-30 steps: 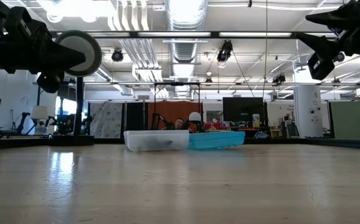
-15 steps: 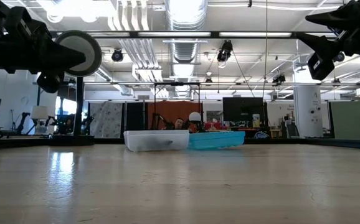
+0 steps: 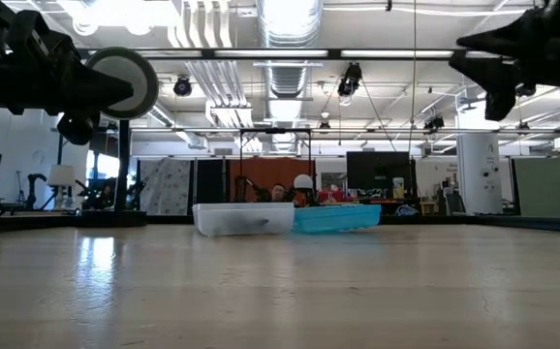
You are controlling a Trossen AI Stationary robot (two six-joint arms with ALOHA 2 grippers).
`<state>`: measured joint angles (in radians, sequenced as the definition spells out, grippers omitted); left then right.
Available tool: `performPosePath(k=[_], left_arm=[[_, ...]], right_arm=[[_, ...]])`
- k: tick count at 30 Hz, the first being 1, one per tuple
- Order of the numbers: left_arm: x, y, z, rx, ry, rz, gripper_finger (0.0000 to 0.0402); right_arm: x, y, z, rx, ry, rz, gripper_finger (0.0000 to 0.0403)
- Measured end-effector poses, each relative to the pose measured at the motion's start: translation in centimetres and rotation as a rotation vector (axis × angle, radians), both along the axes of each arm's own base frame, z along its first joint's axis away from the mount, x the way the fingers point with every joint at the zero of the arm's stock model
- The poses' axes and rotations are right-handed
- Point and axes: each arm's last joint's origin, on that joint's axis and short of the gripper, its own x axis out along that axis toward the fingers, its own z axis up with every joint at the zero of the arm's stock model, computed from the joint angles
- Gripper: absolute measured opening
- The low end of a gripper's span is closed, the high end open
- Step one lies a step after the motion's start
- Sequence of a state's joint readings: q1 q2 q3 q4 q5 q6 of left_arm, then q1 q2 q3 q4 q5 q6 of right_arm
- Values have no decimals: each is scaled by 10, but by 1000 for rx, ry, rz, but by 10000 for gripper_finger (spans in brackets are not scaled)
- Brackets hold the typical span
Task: Pick & place school supplies into a supply box
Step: Close the supply box
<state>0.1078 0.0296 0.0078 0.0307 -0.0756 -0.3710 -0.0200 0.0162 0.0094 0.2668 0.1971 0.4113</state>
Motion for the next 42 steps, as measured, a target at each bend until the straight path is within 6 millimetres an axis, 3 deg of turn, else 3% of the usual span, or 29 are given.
performPosePath(k=[3, 6, 8, 16, 18, 20, 23, 25, 28, 34, 38, 42], left_arm=[[0, 0, 0, 0, 0, 0, 23], [0, 0, 0, 0, 0, 0, 23], [0, 0, 0, 22, 9, 2, 23], [0, 1, 0, 51, 15, 26, 23], [0, 4, 2, 112, 10, 120, 23], [-1, 6, 11, 69, -94, 201, 23], [-7, 8, 31, -224, -410, 252, 23], [-12, 9, 39, -407, -569, 243, 23], [-17, 13, 43, -412, -649, 403, 23], [-22, 17, 45, -470, -715, 604, 23], [-23, 16, 47, -528, -762, 573, 23], [-18, 15, 43, -552, -729, 463, 23]], right_arm=[[-5, -5, 10, 199, -163, -126, 139], [-10, -8, 18, 562, -389, -87, 135], [-10, -9, 15, 678, -426, -102, 133], [-8, -11, 11, 681, -395, -183, 132], [-8, -11, 10, 744, -418, -161, 133], [-7, -11, 10, 788, -433, -140, 134], [-5, -9, 10, 807, -411, -75, 134], [-1, -8, 7, 804, -361, -63, 133], [9, -8, 3, 764, -195, -114, 133], [32, -6, -14, 780, 500, -309, 133], [56, -7, -12, 726, 721, -342, 145], [83, -19, -9, 733, 794, -397, 166]])
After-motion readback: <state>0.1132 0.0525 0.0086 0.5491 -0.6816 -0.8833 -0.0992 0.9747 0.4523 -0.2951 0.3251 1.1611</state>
